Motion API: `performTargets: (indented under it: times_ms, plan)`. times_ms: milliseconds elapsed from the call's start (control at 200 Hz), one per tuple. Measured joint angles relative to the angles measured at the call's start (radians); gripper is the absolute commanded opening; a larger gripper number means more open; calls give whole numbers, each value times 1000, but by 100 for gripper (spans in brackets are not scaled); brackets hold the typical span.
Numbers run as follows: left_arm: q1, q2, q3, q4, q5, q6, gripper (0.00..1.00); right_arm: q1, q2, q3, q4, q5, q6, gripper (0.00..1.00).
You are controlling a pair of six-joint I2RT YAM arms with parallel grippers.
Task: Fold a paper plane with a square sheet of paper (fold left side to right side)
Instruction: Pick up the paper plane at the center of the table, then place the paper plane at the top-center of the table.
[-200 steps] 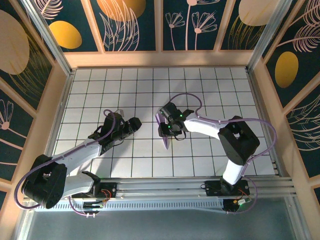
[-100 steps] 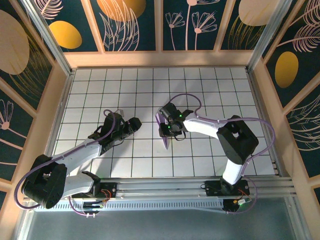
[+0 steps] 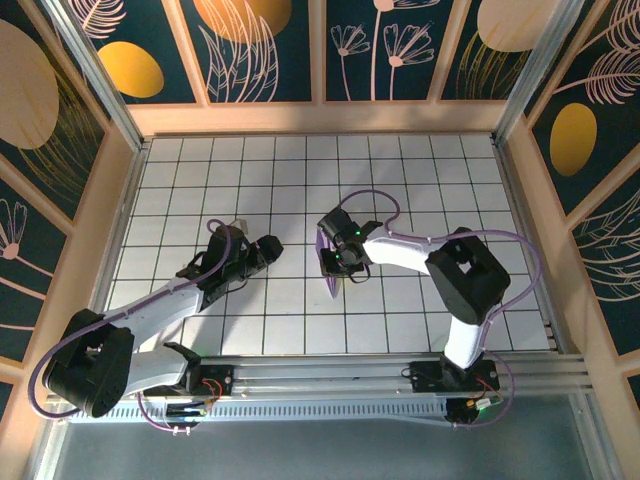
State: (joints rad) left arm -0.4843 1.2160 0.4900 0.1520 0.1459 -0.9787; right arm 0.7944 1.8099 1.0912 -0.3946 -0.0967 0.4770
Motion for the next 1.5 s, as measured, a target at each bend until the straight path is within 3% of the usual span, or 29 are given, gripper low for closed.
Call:
performTargets:
  times_ms: [380, 560, 761, 1016, 1306, 1496]
  plan:
    - [0, -22, -8, -8, -16, 0, 72, 9, 13, -10, 21, 16, 34, 13]
    - [0, -62, -10, -26, -40, 4, 72, 10, 6, -6, 9, 39, 53, 1]
    - [0, -136, -7, -85, -87, 37, 76, -26, -22, 40, -47, 74, 53, 0]
    - [0, -249, 10, -160, -168, 101, 87, -142, 23, 250, -126, 115, 16, 0]
    - [0, -322, 26, -233, -211, 168, 90, -189, 312, 617, -244, 163, -43, 0]
    - [0, -336, 29, -273, -211, 190, 91, -189, 438, 728, -287, 154, -53, 1]
